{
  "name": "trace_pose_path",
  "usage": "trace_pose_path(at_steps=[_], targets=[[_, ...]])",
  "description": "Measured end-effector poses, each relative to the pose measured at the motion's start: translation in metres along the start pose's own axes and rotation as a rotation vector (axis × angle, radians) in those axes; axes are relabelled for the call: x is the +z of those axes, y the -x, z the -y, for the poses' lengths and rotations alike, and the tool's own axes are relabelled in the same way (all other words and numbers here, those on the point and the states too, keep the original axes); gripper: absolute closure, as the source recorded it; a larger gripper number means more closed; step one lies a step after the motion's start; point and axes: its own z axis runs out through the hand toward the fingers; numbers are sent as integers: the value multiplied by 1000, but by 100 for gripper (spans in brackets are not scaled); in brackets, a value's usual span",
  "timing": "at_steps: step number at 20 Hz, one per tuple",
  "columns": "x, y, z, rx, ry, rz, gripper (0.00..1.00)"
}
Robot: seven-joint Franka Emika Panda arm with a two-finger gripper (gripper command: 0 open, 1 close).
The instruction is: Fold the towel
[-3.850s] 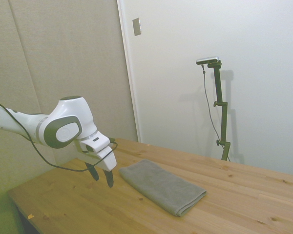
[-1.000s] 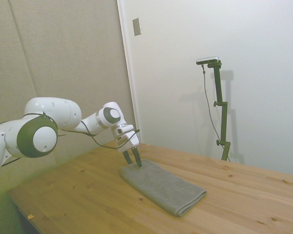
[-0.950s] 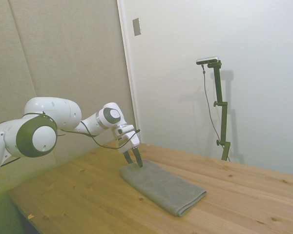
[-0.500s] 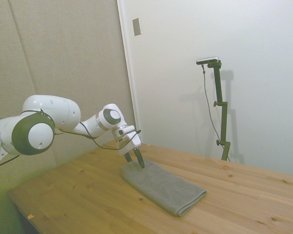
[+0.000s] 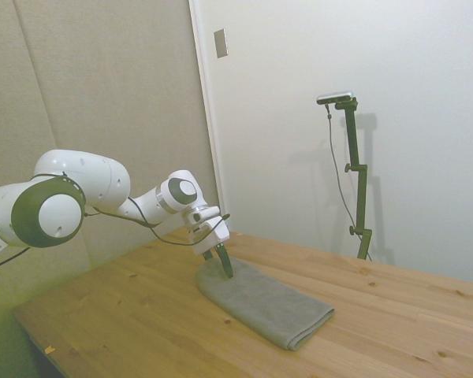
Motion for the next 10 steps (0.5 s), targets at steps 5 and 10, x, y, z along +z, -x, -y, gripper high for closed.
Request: trace_pose_path(at_steps=[5, 10], targets=[[3, 3, 0, -9, -4, 1, 100], [6, 5, 0, -17, -5, 2, 100]])
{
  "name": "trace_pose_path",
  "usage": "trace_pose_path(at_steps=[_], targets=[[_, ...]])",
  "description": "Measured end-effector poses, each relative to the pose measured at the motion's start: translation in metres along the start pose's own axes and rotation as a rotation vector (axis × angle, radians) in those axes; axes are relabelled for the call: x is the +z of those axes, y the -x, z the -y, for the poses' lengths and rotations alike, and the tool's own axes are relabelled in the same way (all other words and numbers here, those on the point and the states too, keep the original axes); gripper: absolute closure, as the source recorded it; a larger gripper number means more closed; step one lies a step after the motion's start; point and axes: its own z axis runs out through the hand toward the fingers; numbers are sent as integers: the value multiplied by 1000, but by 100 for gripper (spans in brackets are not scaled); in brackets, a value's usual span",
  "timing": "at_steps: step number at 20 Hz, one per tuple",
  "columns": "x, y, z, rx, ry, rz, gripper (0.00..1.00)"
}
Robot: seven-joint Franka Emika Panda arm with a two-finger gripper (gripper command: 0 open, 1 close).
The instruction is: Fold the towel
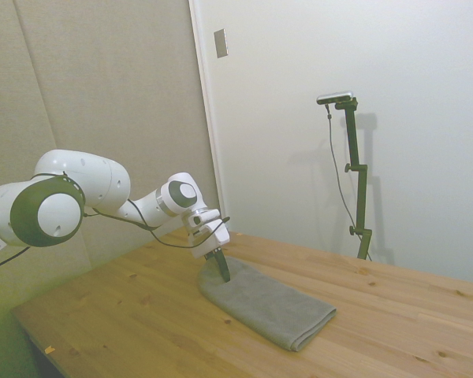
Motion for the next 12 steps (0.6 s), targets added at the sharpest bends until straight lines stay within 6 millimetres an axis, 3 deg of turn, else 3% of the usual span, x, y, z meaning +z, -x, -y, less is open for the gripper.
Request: trace_pose_path(at_steps=[5, 12], targets=[[-6, -3, -3, 3, -11, -2, 100], [-40, -21, -26, 31, -83, -5, 100]])
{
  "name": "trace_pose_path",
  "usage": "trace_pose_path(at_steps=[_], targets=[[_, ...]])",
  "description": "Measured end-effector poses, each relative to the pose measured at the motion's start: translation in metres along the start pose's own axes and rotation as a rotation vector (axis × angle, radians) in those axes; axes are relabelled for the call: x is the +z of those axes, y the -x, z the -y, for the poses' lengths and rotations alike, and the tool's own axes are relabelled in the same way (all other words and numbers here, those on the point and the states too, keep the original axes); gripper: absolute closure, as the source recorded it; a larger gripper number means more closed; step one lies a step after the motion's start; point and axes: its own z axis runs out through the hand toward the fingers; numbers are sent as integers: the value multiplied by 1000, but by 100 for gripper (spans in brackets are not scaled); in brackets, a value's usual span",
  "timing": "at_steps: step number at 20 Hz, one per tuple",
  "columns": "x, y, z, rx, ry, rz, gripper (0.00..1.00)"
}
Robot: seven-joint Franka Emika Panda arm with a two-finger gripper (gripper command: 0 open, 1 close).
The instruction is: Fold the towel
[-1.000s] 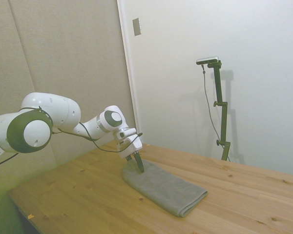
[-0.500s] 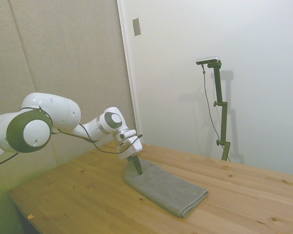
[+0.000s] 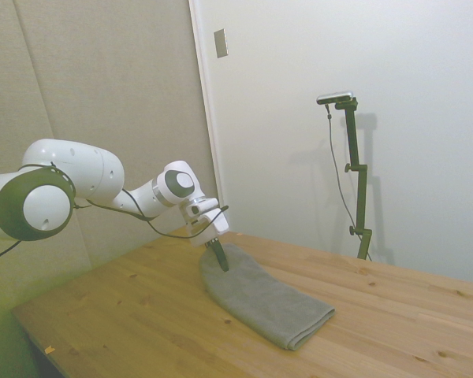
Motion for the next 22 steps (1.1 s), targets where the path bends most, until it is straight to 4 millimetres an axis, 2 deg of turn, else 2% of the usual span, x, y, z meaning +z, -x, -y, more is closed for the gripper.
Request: trace_pose_path(at_steps=[6, 10, 15, 22], targets=[[-25, -25, -26, 63, -112, 61, 100], [-22, -53, -46, 99, -173, 124, 100], [-8, -70, -62, 98, -240, 199, 100], [-29, -84, -98, 113, -275, 201, 100]])
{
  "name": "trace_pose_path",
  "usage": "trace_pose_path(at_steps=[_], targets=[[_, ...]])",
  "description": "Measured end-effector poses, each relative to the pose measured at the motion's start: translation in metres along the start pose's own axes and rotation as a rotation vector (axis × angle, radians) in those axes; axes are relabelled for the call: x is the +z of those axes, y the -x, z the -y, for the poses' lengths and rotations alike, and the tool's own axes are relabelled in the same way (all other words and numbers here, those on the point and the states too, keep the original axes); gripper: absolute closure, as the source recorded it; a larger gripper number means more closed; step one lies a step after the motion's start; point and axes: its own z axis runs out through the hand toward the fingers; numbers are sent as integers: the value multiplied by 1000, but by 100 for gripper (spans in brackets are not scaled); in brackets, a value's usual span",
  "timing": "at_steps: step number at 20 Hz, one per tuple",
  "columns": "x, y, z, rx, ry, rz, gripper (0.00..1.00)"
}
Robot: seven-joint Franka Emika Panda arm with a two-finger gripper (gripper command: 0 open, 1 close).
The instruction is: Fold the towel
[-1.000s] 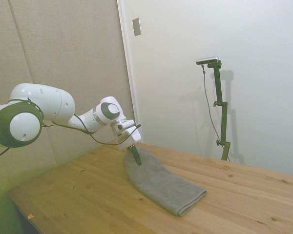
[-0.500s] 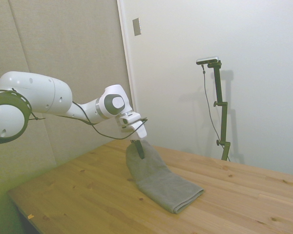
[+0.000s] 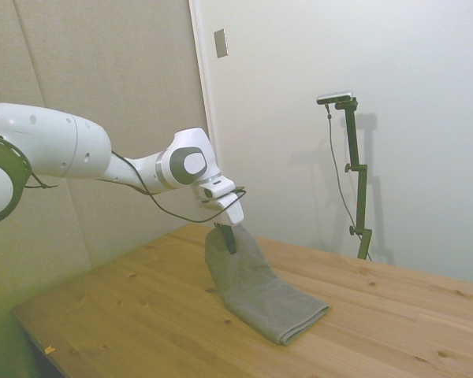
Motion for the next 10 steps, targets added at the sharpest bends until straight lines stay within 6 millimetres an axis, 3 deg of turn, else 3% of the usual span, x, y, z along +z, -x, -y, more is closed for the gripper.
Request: trace_pose_path(at_steps=[4, 10], targets=[[3, -6, -18, 16, -25, 23, 100], [32, -45, -50, 46, -58, 83, 100]])
